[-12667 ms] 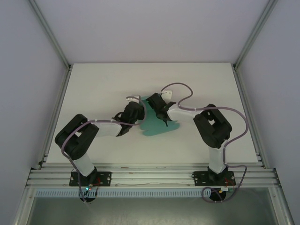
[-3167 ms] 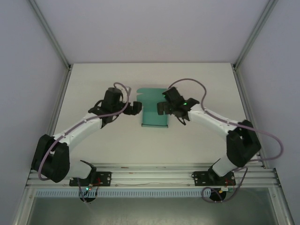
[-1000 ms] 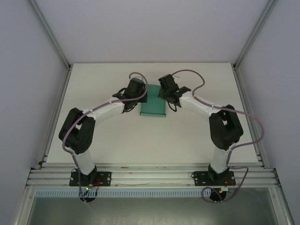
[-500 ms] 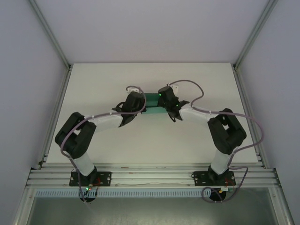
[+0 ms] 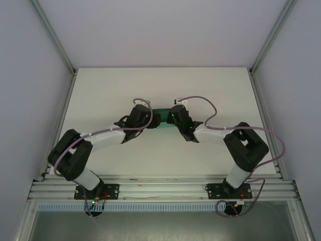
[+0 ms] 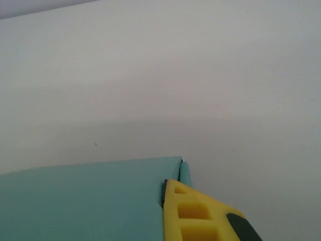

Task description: Assemble paper box

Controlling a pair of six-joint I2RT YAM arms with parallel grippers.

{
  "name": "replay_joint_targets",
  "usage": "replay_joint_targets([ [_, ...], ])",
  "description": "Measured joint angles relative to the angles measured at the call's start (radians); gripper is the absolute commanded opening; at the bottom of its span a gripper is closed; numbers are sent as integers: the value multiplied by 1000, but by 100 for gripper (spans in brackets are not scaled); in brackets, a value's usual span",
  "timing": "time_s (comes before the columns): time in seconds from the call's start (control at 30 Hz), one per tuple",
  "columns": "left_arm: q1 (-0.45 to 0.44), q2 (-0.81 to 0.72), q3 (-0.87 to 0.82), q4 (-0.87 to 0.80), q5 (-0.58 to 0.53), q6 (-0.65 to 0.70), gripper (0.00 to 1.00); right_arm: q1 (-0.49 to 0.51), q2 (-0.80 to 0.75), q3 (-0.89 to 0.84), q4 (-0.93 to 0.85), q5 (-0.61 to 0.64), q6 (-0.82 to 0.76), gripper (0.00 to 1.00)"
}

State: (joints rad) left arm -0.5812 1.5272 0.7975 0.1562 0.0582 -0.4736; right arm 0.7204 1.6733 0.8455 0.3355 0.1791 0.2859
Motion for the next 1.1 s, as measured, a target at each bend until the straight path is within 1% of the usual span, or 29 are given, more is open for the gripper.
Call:
replay_joint_targets([
  [0.13,0,-103,11,-113,-2,0,100,3,-5,-18,25,-4,-26,0],
  [0.2,0,-146,22,-178,-26,0,100,6,-7,-28,38,-6,-37,0],
  [0.3,5,-190,39,-274,-95,-16,100,9,-10,-48,66,-11,-57,0],
  [0.37,35,-198,55,-329,-101,-47,100,14,-10,-55,80,-14,-79,3],
  [0.43,94,-198,66,-351,-58,-82,100,23,-10,-56,84,-14,-104,4],
  [0.5,170,-195,66,-340,35,-123,100,36,-9,-57,86,-13,-128,4],
  [0.57,217,-177,68,-317,109,-150,100,50,-3,-57,97,-3,-144,4],
  [0.7,246,-85,134,-309,201,-182,100,63,10,-60,116,40,-161,4],
  [0.8,262,-67,144,-292,272,-184,100,69,19,-57,119,76,-158,2],
  [0.9,265,-104,132,-309,307,-172,100,76,21,-56,119,91,-156,2],
  [0.97,265,-165,119,-349,308,-154,100,80,21,-56,119,90,-158,2],
  [1.1,265,-296,114,-412,264,-122,100,93,26,-51,116,87,-185,3],
])
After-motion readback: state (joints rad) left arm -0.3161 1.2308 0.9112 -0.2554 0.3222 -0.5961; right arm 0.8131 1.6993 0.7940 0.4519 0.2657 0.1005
